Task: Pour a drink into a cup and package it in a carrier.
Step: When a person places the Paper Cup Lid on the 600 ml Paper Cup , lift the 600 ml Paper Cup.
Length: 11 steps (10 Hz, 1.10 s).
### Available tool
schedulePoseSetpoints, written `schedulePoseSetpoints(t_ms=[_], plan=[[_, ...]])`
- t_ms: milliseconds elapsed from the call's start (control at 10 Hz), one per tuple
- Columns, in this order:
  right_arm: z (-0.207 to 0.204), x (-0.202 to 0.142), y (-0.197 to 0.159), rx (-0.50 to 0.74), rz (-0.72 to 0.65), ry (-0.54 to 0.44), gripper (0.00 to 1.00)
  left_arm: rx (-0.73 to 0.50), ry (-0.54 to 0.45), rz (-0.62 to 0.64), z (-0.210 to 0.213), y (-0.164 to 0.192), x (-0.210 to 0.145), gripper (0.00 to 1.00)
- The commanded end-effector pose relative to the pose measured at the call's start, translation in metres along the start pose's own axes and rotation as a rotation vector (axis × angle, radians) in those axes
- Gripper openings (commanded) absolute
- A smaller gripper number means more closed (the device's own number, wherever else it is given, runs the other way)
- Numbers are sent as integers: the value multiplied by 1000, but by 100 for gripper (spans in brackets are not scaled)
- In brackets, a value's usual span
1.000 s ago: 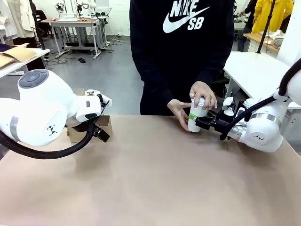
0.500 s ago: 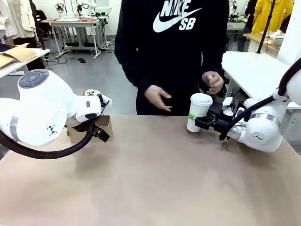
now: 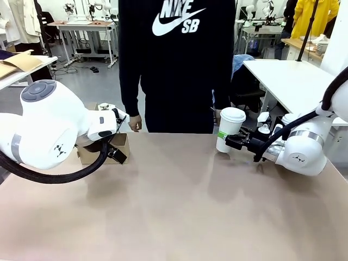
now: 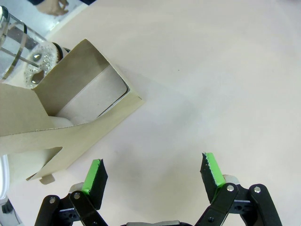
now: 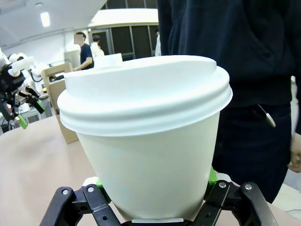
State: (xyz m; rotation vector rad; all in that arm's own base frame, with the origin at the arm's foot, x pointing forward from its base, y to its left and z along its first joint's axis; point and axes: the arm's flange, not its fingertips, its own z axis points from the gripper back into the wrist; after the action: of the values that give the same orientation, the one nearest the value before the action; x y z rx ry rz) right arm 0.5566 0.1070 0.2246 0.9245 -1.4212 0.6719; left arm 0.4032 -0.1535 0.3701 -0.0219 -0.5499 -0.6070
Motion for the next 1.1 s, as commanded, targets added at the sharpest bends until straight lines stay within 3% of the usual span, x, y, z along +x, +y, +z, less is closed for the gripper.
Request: schedulePoseSetpoints(t_ms=[0, 1000], plan=[[-3, 3, -1, -4, 16, -14, 80, -1, -1, 3, 0, 1, 0, 100], [-3, 3, -1, -4, 16, -14, 80, -1, -1, 3, 0, 1, 0, 100]])
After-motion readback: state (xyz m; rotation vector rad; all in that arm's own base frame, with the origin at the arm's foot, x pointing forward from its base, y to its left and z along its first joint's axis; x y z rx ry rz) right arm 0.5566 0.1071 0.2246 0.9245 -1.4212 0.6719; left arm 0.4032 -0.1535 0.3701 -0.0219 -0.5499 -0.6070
